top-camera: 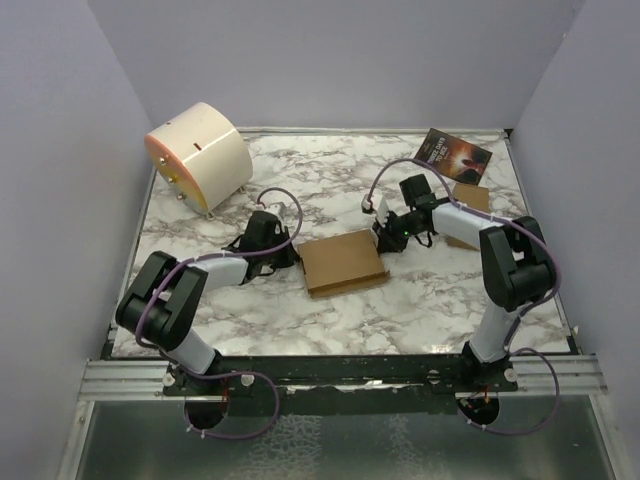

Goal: Fold the paper box

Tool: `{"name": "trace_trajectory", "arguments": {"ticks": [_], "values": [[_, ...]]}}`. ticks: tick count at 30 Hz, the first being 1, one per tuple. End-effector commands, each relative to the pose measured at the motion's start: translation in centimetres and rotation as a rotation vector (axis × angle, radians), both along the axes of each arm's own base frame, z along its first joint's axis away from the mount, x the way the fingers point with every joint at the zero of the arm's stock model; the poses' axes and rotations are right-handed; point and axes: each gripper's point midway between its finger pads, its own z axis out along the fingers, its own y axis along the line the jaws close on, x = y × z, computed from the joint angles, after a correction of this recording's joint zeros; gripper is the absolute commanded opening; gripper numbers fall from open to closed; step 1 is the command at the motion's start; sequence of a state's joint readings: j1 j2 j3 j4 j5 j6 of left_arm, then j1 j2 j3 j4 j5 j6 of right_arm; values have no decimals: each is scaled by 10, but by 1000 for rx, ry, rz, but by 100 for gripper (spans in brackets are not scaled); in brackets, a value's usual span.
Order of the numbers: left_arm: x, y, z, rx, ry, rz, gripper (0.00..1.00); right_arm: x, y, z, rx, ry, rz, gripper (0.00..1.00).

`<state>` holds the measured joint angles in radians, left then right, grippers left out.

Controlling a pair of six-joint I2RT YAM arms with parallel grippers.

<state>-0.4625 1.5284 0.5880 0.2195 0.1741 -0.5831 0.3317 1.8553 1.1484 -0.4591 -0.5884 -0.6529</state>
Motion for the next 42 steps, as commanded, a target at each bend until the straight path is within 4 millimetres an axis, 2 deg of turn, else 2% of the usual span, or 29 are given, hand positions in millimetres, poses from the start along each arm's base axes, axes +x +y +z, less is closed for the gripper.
{"name": "trace_trajectory", "arguments": {"ticks": [1, 4, 6, 10, 13, 15, 18, 19, 22, 24, 28, 32, 34, 36, 39, 42], "values": [[38, -14, 14, -5, -68, -46, 11, -44, 5, 9, 46, 12, 95, 2], [53, -22, 17, -18, -74, -71, 12, -67, 3, 8, 67, 28, 142, 3], [59, -30, 11, -30, -60, -96, 13, -79, 3, 9, 88, 39, 178, 3], [71, -45, 13, -66, -61, -137, 14, -93, 9, 15, 137, 56, 232, 4], [79, -48, 19, -56, -77, -147, 15, -98, 12, 22, 164, 53, 262, 5], [83, -37, 22, -8, -96, -109, 20, -98, 11, 26, 157, 33, 275, 6], [88, -6, 29, 46, -146, 12, 27, -98, 7, 34, 143, -21, 283, 8], [89, 2, 41, 43, -181, 40, 28, -98, 6, 39, 144, -39, 289, 10], [82, 21, 59, 44, -241, 90, 29, -100, 8, 52, 169, -84, 305, 15], [74, 22, 70, 26, -275, 76, 30, -101, 10, 60, 189, -101, 321, 18], [48, 7, 98, -101, -361, -29, 30, -99, 19, 80, 249, -114, 328, 22], [9, -17, 130, -292, -454, -141, 30, -86, 29, 109, 308, -89, 248, 45], [-13, -31, 145, -316, -527, -206, 31, -76, 34, 122, 332, -57, 185, 50], [-35, -45, 151, -310, -598, -266, 35, -69, 39, 131, 365, -20, 157, 53], [-68, -58, 155, -316, -726, -357, 39, -66, 36, 131, 441, 41, 148, 54], [-101, -67, 152, -337, -861, -461, 43, -58, 22, 116, 451, 66, 78, 55]]}}
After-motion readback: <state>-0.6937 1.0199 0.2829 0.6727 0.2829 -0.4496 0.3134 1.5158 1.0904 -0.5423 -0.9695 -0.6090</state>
